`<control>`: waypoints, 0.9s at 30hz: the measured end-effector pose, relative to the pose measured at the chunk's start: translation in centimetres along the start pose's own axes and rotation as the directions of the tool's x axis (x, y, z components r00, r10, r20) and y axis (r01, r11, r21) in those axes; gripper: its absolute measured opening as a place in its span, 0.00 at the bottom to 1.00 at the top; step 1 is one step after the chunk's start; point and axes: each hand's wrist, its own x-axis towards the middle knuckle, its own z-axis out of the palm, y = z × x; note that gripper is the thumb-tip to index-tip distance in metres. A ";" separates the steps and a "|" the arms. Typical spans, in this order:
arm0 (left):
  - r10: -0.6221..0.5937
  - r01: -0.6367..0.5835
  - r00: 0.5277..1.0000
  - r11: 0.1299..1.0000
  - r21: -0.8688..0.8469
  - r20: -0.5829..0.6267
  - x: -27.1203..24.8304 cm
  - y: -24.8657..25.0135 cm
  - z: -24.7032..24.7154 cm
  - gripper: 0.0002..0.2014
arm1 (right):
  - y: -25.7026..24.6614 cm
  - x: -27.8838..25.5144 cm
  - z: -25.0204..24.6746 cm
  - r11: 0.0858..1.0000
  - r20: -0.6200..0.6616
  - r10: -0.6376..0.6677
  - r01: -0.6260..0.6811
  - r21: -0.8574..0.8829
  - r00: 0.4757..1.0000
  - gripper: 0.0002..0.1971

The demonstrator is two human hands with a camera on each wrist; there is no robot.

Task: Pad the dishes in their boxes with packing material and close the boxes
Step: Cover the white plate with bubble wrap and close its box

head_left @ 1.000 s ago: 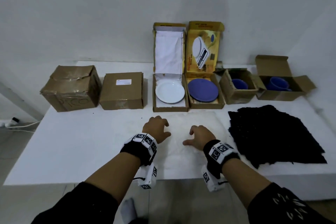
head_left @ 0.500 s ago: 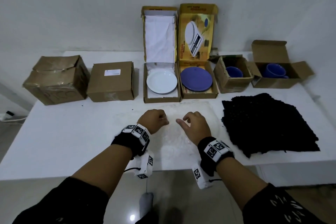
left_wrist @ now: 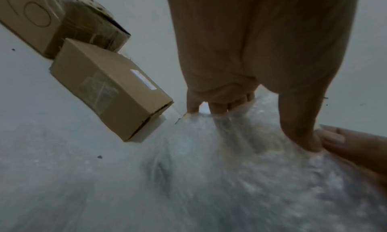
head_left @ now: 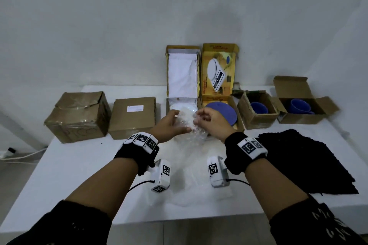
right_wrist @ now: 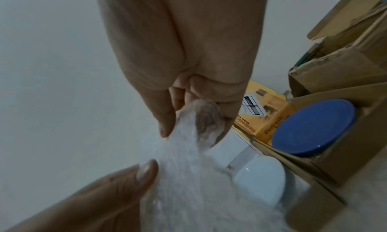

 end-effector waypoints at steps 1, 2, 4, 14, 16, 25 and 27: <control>-0.016 0.016 1.000 0.999 0.030 0.021 0.1 0.1 -0.6 0.36 | -0.6 0.6 -0.1 1.000 -0.058 0.000 0.000 0.005 0.998 0.10; -0.030 0.028 0.999 0.999 0.046 0.030 0.2 0.1 -1.1 0.36 | -1.0 1.2 -0.1 1.000 -0.121 -0.010 0.008 -0.015 0.993 0.11; -0.023 0.023 1.000 1.000 -0.007 0.002 0.1 0.8 -1.6 0.26 | -1.4 2.1 0.1 0.990 -0.197 -0.084 0.059 -0.130 0.977 0.08; 0.104 -0.055 0.938 0.987 0.153 -0.330 0.8 0.0 -4.5 0.16 | -1.0 3.6 3.5 0.906 -0.033 -0.234 0.205 -0.370 0.972 0.08; 0.077 0.012 0.902 0.979 0.202 -0.425 0.6 -0.1 -4.9 0.19 | -1.4 4.2 3.7 0.920 -0.089 -0.253 0.211 -0.332 0.963 0.06; -0.200 0.083 0.966 0.841 -0.534 -0.164 2.6 -1.0 -4.7 0.25 | -1.7 5.4 4.2 0.999 0.016 -0.044 0.044 -0.001 0.999 0.06; -0.222 0.080 0.960 0.805 -0.588 -0.173 3.0 -1.1 -4.5 0.26 | -1.0 6.0 4.2 1.000 -0.042 -0.017 0.018 0.013 0.999 0.04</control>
